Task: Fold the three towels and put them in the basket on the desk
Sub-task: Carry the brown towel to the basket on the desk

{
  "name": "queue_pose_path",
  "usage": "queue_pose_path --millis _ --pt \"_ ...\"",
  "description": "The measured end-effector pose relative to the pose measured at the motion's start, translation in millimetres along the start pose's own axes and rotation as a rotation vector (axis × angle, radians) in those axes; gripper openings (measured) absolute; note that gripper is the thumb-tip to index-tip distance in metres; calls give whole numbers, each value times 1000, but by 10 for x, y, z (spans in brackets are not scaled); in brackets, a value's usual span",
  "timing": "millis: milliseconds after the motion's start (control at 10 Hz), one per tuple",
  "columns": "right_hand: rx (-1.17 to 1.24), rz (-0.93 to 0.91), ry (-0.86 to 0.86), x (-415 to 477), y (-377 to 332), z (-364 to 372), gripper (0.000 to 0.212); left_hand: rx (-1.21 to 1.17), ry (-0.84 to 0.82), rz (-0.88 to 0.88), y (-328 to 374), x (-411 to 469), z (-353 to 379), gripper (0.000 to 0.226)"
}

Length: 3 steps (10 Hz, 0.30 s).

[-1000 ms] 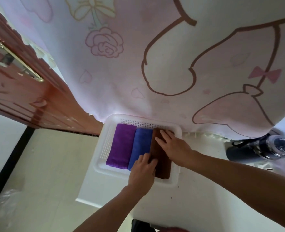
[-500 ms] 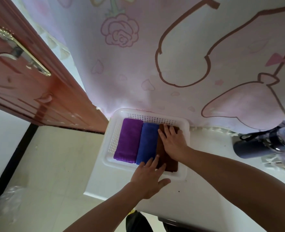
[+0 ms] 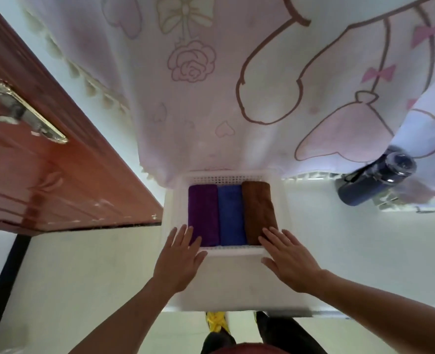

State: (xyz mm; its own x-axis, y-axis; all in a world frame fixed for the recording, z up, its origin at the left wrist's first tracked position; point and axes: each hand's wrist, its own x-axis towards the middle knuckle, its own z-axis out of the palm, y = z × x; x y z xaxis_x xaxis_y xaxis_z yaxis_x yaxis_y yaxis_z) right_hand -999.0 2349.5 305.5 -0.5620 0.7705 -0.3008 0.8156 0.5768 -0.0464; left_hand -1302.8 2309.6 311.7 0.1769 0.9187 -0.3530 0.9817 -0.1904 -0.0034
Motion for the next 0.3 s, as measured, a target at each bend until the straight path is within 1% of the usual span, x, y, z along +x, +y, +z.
queue_pose_path --millis 100,200,300 --pt "-14 98 -17 -59 -115 97 65 10 -4 38 -35 -22 81 70" --pt "-12 135 -92 -30 -160 76 67 28 6 42 -66 -3 97 71" --pt "14 120 -96 -17 -195 -34 75 1 16 68 -75 9 122 74"
